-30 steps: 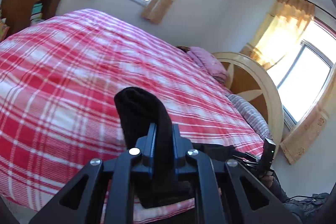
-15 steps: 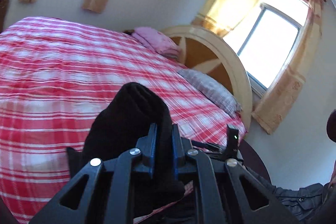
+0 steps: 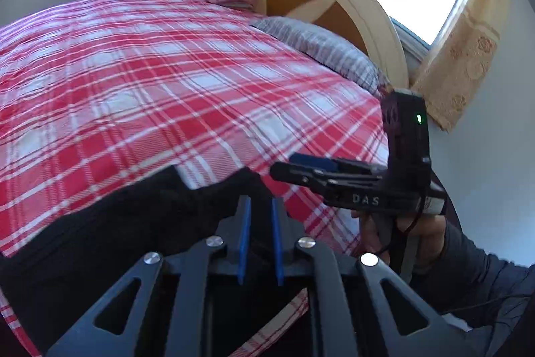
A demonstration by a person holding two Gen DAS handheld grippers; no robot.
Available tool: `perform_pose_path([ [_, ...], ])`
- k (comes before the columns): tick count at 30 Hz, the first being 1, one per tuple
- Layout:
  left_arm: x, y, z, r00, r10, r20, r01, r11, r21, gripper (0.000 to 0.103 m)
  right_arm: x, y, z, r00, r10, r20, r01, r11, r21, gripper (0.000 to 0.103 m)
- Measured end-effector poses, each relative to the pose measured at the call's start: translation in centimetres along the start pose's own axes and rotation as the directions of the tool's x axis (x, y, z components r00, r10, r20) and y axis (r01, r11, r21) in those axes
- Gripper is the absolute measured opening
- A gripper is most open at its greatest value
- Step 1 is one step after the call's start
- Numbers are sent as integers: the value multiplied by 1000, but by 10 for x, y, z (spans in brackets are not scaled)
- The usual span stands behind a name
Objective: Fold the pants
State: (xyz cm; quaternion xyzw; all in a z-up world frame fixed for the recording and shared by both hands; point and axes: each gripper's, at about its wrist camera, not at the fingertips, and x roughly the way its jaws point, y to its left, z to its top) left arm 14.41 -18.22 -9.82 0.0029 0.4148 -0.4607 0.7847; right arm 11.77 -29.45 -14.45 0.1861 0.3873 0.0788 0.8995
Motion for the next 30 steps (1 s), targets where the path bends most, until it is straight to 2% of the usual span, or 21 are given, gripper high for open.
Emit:
perform_pose_path([
  [3, -11, -12, -7, 1000, 10, 27, -12, 998, 60, 15, -2, -3, 1, 999, 37, -2, -37, 999, 26, 59],
  [4, -17, -11, -8, 999, 28, 44, -31, 997, 70, 20, -2, -2, 1, 999, 48, -4, -47, 998, 31, 59],
  [6, -35, -4, -14, 989, 114, 94, -121, 990, 78, 39, -5, 4, 2, 997, 77, -10, -77, 997, 23, 59],
  [7, -44, 1, -18, 978, 167, 125, -177, 981, 73, 53, -6, 11, 2, 996, 92, -17, -92, 996, 4, 59],
  [8, -52, 8, -22, 964, 216, 152, -227, 972, 59, 63, -7, 21, 1, 993, 113, -30, -114, 993, -24, 59],
  [10, -67, 24, -34, 937, 299, 183, -308, 951, 27, 64, -5, 38, -1, 986, 154, -64, -159, 985, -67, 60],
  [13, -74, 52, -48, 902, 398, 166, -400, 916, -28, 64, 9, 64, -6, 971, 196, -140, -212, 972, -106, 60],
  [16, -82, 76, -58, 868, 471, 157, -463, 882, -88, 64, 28, 79, -8, 971, 159, -181, -186, 972, -143, 59],
  [17, -85, 82, -60, 864, 479, 156, -468, 878, -105, 64, 36, 81, -8, 969, 144, -202, -174, 975, -139, 59],
  [19, -86, 89, -63, 858, 487, 161, -470, 872, -133, 66, 48, 83, -10, 952, 169, -255, -204, 972, -119, 59],
  [22, -86, 96, -67, 860, 484, 163, -460, 872, -166, 71, 53, 85, -16, 953, 148, -263, -187, 974, -130, 58],
  [23, -84, 97, -68, 861, 482, 161, -457, 873, -170, 71, 53, 86, -17, 954, 144, -262, -186, 972, -142, 52],
  [26, -77, 97, -68, 865, 479, 151, -455, 875, -168, 71, 51, 88, -19, 953, 155, -261, -199, 969, -150, 20],
  [30, -77, 95, -68, 865, 476, 158, -455, 877, -153, 71, 35, 93, -20, 963, 151, -225, -194, 964, -184, 15],
])
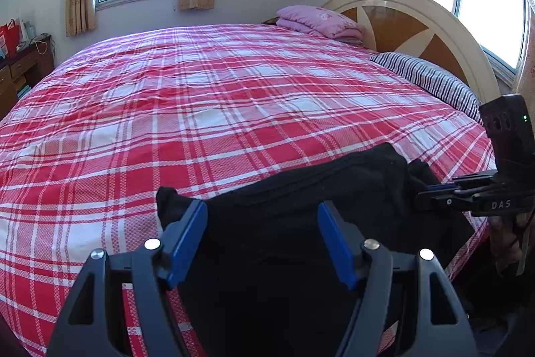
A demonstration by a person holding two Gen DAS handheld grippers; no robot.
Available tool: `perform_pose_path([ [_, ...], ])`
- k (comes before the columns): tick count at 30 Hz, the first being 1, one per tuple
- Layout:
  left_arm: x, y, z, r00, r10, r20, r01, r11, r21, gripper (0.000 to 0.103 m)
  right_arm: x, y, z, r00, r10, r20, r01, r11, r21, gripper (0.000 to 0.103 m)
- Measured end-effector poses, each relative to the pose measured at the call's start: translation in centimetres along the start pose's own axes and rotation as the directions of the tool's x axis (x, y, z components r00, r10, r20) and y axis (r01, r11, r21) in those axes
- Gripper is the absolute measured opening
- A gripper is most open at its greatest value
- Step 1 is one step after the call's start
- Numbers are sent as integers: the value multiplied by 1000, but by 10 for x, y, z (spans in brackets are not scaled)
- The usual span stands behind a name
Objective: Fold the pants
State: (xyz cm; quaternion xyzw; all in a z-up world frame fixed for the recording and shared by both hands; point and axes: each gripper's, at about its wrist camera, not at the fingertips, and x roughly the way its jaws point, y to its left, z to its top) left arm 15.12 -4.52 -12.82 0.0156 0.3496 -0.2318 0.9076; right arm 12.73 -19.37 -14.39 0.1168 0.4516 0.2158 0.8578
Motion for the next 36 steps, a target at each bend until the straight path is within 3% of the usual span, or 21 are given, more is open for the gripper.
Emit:
perform_pose_path([
  [3, -4, 0, 2, 1000, 9, 20, -9, 1000, 8, 71, -28, 14, -1, 997, -26, 71, 29, 999, -44, 14],
  [7, -2, -1, 0, 1000, 15, 26, -15, 1000, 7, 82, -56, 18, -11, 990, -69, 124, 75, 997, -37, 14],
  [12, 17, -4, -11, 999, 40, -24, -39, 999, 32, 83, -46, -18, -36, 991, -130, 25, 128, 990, 65, 14],
  [15, 26, -5, -17, 998, 41, -48, -40, 999, 27, 89, -33, -38, -40, 994, -109, 0, 108, 986, 126, 16],
  [18, 24, -4, -17, 998, 47, -41, -46, 999, 29, 90, -39, -43, -34, 995, -92, 27, 87, 985, 151, 25],
  [22, 11, 4, -11, 997, 70, 14, -70, 998, 1, 90, -63, -30, -24, 972, -192, 137, 178, 978, 104, 31],
  [26, 12, 13, -5, 993, 112, 33, -112, 994, -15, 97, -64, -8, -11, 982, -85, 171, 80, 996, 33, 55],
  [30, 21, 15, 1, 982, 188, 33, -189, 982, 27, 98, -35, 8, 1, 986, -69, 153, 75, 997, -34, 55],
  [34, 34, 19, 5, 974, 225, 12, -226, 972, 60, 102, -3, -11, 5, 993, -96, 71, 94, 995, 27, 55],
  [36, 42, 21, 4, 974, 227, -7, -226, 972, 65, 103, -2, -20, 2, 996, -61, 66, 58, 997, 48, 55],
])
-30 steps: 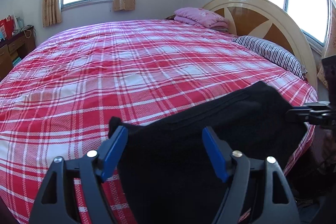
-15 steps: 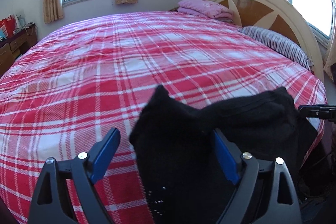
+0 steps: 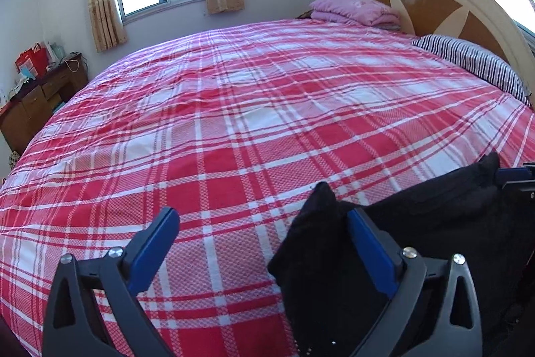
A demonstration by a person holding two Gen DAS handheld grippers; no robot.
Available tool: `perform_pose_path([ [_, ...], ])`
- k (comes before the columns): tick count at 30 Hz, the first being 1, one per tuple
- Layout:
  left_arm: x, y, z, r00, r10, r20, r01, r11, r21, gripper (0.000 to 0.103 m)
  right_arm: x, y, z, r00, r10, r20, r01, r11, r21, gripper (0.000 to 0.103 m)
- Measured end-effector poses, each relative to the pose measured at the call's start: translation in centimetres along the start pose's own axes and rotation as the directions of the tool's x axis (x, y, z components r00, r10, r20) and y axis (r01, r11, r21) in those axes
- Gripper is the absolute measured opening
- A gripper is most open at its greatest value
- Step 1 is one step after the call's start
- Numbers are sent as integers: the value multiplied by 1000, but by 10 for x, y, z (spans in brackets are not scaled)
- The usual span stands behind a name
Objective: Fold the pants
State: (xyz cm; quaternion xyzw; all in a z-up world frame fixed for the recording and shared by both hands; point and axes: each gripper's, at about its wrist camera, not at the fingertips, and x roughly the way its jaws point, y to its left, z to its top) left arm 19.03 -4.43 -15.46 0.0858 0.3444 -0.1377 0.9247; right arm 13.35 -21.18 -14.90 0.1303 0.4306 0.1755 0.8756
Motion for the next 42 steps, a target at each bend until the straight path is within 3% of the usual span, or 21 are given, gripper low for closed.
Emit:
perform_pose_path([
  [7, 16, -1, -2, 1000, -8, -30, 8, 1000, -5, 103, -2, -4, -9, 1000, 26, 6, -26, 998, -51, 55],
  [13, 20, 3, -3, 999, -40, -36, 39, 999, -30, 103, -6, 2, -12, 1000, 0, 20, 1, 997, -78, 55],
  [19, 16, 2, -2, 998, -37, -42, 37, 999, -12, 103, -38, 16, -23, 997, -48, 52, 54, 991, -119, 55],
  [23, 19, 2, -2, 998, -46, -48, 45, 999, -26, 103, -46, 25, -46, 1000, -26, 6, 26, 985, -168, 55],
  [26, 20, 3, -2, 997, -57, -52, 55, 998, -36, 103, -44, 22, -62, 998, -64, -22, 58, 980, -192, 55],
  [32, 21, 3, -1, 996, -61, -60, 59, 998, -37, 103, -41, 13, -66, 998, -55, -39, 45, 978, -203, 55],
  [42, -27, 2, 0, 999, -48, -20, 49, 998, 51, 103, -56, 12, -48, 998, -52, 48, 59, 984, -169, 55],
])
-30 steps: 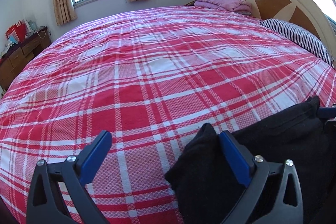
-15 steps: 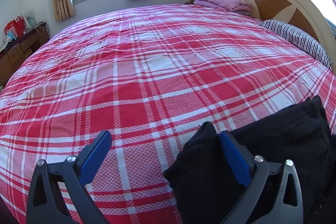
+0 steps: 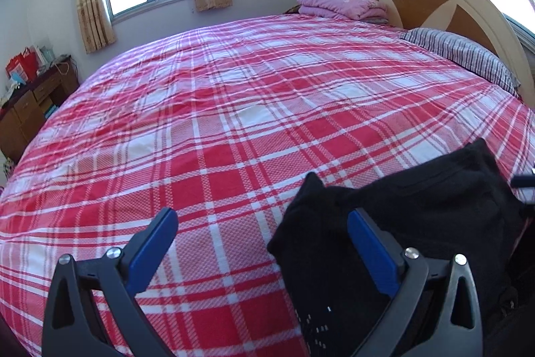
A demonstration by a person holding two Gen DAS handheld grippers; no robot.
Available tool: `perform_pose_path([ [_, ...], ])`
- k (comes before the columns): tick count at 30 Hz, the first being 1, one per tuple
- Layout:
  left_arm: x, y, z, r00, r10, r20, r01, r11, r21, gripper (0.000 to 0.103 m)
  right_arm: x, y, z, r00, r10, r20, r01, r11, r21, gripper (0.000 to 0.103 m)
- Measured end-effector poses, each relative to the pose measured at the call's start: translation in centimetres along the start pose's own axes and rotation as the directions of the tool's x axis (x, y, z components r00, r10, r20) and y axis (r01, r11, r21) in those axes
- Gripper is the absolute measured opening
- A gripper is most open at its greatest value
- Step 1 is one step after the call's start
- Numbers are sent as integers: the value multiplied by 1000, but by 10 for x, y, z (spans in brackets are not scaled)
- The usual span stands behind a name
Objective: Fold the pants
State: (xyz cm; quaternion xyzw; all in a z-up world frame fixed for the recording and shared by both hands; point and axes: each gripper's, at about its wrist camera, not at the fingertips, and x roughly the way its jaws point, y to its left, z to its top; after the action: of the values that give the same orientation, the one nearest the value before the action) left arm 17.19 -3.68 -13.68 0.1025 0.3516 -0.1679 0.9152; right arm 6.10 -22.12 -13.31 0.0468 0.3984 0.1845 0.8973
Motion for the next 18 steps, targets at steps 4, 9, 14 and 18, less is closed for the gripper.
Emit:
perform_pose_path([
  [4, -13, -15, -12, 999, -30, -13, 31, 998, 56, 103, 8, -11, 18, 999, -19, 38, 18, 999, 41, 58],
  [9, -14, -31, -28, 999, -36, -37, 40, 993, 114, 103, 26, -17, 43, 998, 24, 51, -27, 997, 68, 58],
  [14, 2, -34, -33, 997, -52, -65, 57, 995, 77, 103, 55, -27, 42, 985, -162, -53, 165, 984, 66, 55],
  [18, 3, -35, -33, 996, -57, -63, 61, 996, 71, 103, 46, -36, 36, 994, -98, -50, 103, 989, 109, 24],
])
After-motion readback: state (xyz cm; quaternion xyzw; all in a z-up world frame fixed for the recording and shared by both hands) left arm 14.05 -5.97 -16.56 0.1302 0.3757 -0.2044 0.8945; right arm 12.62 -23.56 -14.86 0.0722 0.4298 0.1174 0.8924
